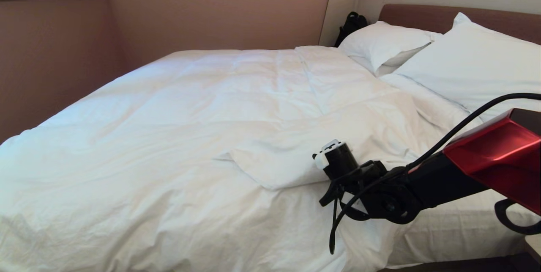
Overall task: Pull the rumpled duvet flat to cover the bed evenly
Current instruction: Flatten the corners of the folded blanket
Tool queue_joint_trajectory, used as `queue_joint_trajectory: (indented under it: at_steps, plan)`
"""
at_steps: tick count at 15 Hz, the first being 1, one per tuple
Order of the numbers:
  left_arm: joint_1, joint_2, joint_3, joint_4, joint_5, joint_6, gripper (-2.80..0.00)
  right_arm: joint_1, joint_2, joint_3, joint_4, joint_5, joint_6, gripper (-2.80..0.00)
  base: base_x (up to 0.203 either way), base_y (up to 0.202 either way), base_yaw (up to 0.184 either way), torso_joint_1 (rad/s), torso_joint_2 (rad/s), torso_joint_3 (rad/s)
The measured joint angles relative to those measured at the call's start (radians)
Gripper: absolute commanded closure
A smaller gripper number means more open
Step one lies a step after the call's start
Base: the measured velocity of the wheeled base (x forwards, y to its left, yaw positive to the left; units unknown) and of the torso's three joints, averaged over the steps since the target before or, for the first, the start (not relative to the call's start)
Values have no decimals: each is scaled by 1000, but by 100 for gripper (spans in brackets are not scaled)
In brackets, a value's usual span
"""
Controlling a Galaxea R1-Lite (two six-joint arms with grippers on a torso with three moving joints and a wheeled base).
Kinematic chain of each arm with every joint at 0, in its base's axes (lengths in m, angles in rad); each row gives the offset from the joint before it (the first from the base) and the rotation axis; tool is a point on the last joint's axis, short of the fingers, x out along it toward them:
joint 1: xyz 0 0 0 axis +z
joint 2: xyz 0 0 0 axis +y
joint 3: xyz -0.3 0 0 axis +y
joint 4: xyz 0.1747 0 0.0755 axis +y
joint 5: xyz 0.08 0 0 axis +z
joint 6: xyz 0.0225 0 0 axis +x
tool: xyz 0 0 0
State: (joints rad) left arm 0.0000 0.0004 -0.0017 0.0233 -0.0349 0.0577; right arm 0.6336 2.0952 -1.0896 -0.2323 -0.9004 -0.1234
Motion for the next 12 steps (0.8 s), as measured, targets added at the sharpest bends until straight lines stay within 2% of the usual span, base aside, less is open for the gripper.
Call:
queue_joint_trajectory:
  at_steps: [12]
  plan:
    - [0, 0, 0, 0, 0, 0, 0, -59, 52, -34, -4, -44, -18, -280, 0, 0, 0, 0, 0, 0]
